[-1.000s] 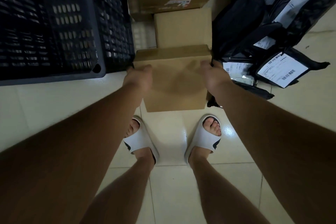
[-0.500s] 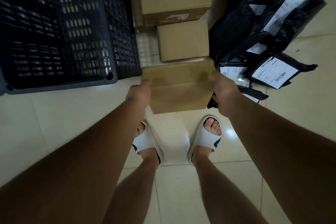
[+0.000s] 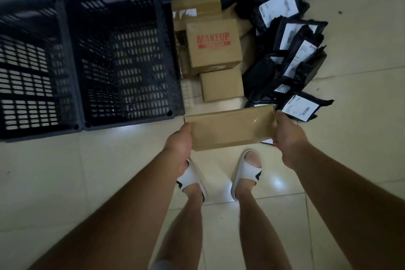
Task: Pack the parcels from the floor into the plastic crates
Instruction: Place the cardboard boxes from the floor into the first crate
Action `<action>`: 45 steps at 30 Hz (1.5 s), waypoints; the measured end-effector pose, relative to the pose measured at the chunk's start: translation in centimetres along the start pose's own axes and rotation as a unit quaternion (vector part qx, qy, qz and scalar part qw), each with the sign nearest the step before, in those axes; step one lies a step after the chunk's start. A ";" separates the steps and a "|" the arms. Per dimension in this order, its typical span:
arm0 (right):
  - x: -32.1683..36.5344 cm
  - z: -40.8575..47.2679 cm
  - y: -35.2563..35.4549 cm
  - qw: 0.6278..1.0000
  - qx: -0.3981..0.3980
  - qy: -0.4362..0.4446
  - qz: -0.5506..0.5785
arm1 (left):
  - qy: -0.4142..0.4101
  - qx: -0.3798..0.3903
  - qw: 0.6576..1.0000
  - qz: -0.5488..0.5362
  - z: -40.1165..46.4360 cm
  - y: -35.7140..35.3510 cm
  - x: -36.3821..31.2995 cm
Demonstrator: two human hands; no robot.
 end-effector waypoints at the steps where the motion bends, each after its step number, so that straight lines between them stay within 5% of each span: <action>1: 0.6 -1.6 0.5 1.000 -0.003 0.009 0.004 | -0.004 0.003 1.000 -0.010 -1.2 0.8 0.0; 16: 8.0 -22.9 2.6 0.987 -0.029 0.161 -0.001 | -0.105 0.020 0.990 -0.096 -18.1 13.0 -1.3; 29: 13.2 -33.0 -1.2 0.963 0.103 0.245 -0.048 | -0.185 -0.036 0.966 -0.175 -28.7 23.1 -0.5; 45: 13.4 -45.6 -16.2 0.900 0.236 0.325 -0.169 | -0.176 -0.103 0.919 -0.336 -30.3 39.3 8.0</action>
Point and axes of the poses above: each hand's wrist, its own z-axis towards the middle knuckle, its own y-axis out of the back of the hand, x = y × z, the point moved 2 cm from there along z, towards the middle knuckle, and after that the axes turned 6 degrees about y, right-handed, at the moved point
